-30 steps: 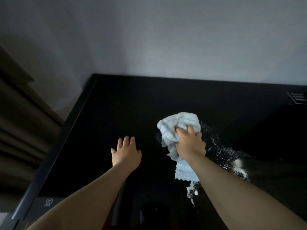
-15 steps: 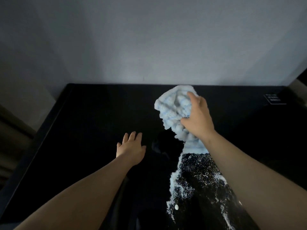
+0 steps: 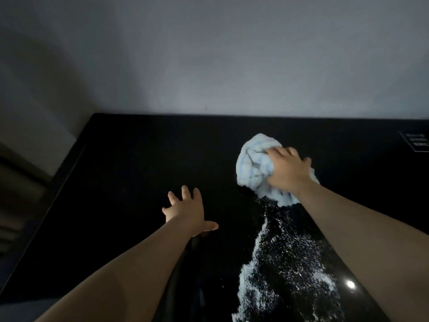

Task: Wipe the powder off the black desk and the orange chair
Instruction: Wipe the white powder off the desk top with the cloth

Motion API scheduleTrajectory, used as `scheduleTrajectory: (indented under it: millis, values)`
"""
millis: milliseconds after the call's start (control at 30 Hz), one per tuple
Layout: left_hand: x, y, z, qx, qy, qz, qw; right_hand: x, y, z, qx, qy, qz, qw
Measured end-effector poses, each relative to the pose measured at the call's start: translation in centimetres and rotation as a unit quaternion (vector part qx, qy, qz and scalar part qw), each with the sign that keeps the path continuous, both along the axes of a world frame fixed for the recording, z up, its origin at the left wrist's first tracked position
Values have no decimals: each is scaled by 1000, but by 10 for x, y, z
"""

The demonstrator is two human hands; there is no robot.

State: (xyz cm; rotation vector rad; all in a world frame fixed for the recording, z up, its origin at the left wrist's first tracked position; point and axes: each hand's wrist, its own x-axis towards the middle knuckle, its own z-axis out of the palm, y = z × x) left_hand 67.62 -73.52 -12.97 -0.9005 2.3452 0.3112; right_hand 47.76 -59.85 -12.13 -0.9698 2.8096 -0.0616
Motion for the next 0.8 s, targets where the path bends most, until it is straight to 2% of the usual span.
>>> scheduleTrajectory:
  millis: [67, 133, 200, 300, 400, 467, 533, 600, 633, 667, 733, 800]
  values:
    - [-1, 0, -1, -1, 0, 0, 1000, 0, -2, -13, -5, -99, -30, 995]
    - [0, 1, -1, 0, 1, 0, 1000, -1, -3, -21, -19, -139, -41, 989]
    - [0, 1, -1, 3, 0, 4, 1000, 0, -3, -24, -23, -126, -43, 991]
    - [0, 1, 0, 4, 7, 8, 1000, 11, -3, -23, -63, -62, -48, 995]
    - [2, 1, -1, 4, 16, 7, 1000, 35, 5, -17, -107, -49, -7, 993]
    - [3, 1, -1, 6, 22, 10, 1000, 54, 15, -12, -120, -94, 29, 988]
    - [4, 1, -1, 5, 27, 11, 1000, 67, 24, -8, -131, -185, 50, 973]
    - [5, 1, -1, 7, 27, 14, 1000, 68, 31, 2, -181, -294, 17, 939]
    - [5, 1, -1, 8, 25, 16, 1000, 62, 31, 8, -219, -311, -12, 925]
    - [4, 1, -1, 8, 24, 16, 1000, 52, 30, 15, -258, -300, -36, 918]
    - [4, 2, -1, 8, 19, 12, 1000, 26, 25, 22, -289, -227, -53, 928]
    - [3, 1, -1, 6, 18, 7, 1000, 6, 19, 24, -243, -172, -57, 953]
